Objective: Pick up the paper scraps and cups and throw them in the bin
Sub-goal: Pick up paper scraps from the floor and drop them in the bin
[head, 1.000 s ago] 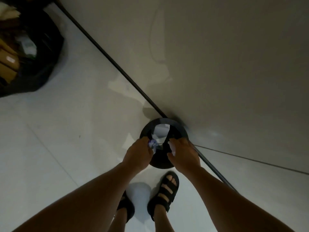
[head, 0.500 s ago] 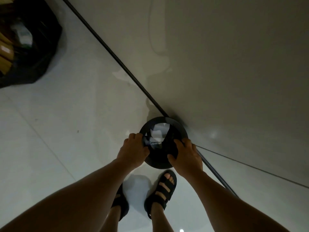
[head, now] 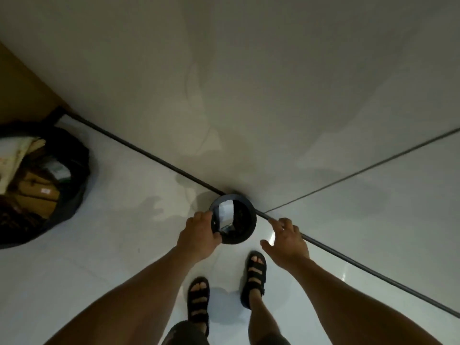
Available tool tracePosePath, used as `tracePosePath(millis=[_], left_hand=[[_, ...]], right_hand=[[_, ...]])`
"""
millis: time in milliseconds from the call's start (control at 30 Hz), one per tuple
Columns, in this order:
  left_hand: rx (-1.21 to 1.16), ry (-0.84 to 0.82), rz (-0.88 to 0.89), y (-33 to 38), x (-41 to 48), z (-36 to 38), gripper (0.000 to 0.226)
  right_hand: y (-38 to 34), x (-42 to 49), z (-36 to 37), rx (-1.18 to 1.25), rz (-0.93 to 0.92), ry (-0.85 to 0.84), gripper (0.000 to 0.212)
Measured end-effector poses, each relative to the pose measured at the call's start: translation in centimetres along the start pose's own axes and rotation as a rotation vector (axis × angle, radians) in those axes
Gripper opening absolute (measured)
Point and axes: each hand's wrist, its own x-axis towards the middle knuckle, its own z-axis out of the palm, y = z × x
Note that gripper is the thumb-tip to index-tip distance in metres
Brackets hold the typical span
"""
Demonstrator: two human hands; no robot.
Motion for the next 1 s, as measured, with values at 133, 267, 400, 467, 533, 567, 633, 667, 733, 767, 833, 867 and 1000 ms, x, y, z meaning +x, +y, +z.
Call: tracePosePath(millis=[133,267,400,467,533,567,633,667,733,767,833,867,1000], left_hand=[[0.106,-0.007,0.125,3.7,-4.9,-4.1,0.069],[0.213,-0.053,0.225,9.9,-8.6,-5.7,0.073],[0.345,-0.117,0.399,18.1,-12.6,-3.9,0.078],[0.408,-0.144,0.490,22.5,-15.1,-1.8,0.080],[0.476,-0.160,0.583,26.7,-17.9,0.8,0.080],[0.504,-0.167,0.626,28.7,-19.4,2.1,0.080],[0.566,-0.189,0.701,32.7,-22.9,5.5,0.081],[0.593,-0.198,0.733,34.5,-24.4,7.1,0.081],[0.648,-0.205,0.801,37.7,-27.6,10.5,0.080],[0.676,-0.205,0.843,39.4,-29.4,12.5,0.080],[0.712,-0.218,0.927,42.6,-33.0,16.6,0.079],[0.726,-0.234,0.973,44.0,-34.9,18.7,0.078],[0.806,-0.288,1.146,48.6,-42.0,25.5,0.076]], right_hand=[[1.0,-7.7,-3.2,0.091,0.102,0.094,0.073],[3.9,-14.7,-6.3,0.210,0.236,0.225,0.072],[9.4,-21.9,-8.3,0.314,0.371,0.357,0.073],[13.0,-26.0,-8.4,0.349,0.449,0.405,0.074],[16.9,-30.5,-7.8,0.383,0.531,0.445,0.075],[18.8,-32.8,-7.3,0.395,0.570,0.459,0.075],[22.9,-38.1,-5.9,0.421,0.658,0.474,0.076],[24.8,-40.5,-5.3,0.430,0.693,0.477,0.076],[28.2,-45.0,-4.1,0.442,0.753,0.479,0.076],[30.0,-47.3,-3.5,0.449,0.785,0.484,0.076],[33.1,-51.6,-2.4,0.455,0.852,0.497,0.076],[34.5,-53.6,-1.8,0.462,0.886,0.503,0.076],[38.5,-60.0,0.8,0.513,0.992,0.507,0.076]])
